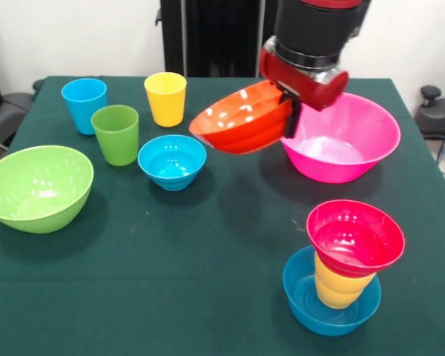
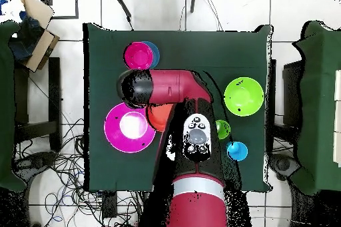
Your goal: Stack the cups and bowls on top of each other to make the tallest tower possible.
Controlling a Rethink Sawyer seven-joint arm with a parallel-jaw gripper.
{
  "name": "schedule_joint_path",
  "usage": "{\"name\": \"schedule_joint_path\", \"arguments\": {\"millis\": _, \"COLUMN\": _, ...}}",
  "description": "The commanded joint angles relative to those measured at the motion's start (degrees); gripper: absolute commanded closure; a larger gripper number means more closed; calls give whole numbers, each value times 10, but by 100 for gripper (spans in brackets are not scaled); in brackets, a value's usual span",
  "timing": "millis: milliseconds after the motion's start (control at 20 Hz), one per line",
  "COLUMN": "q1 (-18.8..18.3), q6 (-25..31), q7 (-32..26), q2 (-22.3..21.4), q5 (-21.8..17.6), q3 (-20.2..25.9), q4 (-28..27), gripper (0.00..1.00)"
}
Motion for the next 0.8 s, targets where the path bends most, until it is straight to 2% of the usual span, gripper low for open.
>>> {"name": "schedule_joint_path", "arguments": {"millis": 50, "q1": 24, "q6": 67, "q7": -156, "q2": 45, "q5": -47, "q3": 103, "q4": -94, "gripper": 100}}
{"name": "schedule_joint_path", "arguments": {"millis": 150, "q1": 29, "q6": 71, "q7": -153, "q2": 62, "q5": -50, "q3": 115, "q4": -121, "gripper": 100}}
{"name": "schedule_joint_path", "arguments": {"millis": 300, "q1": 24, "q6": 64, "q7": -166, "q2": 83, "q5": -47, "q3": 140, "q4": -129, "gripper": 100}}
{"name": "schedule_joint_path", "arguments": {"millis": 550, "q1": 46, "q6": 35, "q7": -150, "q2": 140, "q5": -77, "q3": 136, "q4": -175, "gripper": 100}}
{"name": "schedule_joint_path", "arguments": {"millis": 800, "q1": 62, "q6": 36, "q7": -135, "q2": 162, "q5": -94, "q3": 115, "q4": -211, "gripper": 100}}
